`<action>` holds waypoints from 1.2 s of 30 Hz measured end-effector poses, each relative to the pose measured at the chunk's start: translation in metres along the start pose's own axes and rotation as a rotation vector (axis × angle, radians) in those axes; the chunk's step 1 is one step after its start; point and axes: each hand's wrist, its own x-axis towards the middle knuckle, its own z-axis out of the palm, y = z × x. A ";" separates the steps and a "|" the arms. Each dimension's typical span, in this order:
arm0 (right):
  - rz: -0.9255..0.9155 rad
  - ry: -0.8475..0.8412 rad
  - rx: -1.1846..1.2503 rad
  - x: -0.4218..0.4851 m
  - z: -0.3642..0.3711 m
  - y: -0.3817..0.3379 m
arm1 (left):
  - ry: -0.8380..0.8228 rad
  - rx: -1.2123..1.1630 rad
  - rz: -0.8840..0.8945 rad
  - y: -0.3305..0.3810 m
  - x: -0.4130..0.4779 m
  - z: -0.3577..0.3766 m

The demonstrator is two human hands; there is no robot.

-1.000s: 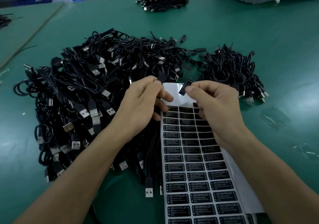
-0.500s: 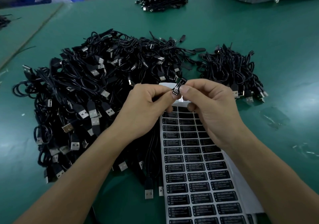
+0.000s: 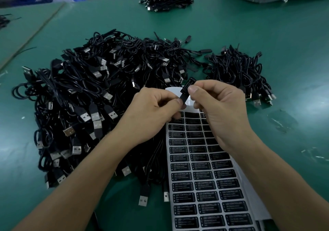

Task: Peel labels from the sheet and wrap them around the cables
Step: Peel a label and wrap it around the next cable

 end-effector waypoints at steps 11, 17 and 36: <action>0.053 -0.021 0.008 0.000 0.000 0.000 | -0.007 -0.161 -0.032 0.003 0.000 -0.001; 0.068 -0.025 0.002 -0.001 0.000 -0.002 | -0.062 -0.181 -0.028 0.002 0.001 -0.003; 0.013 -0.013 -0.040 -0.002 0.001 -0.005 | -0.087 -0.171 -0.019 0.006 0.000 -0.002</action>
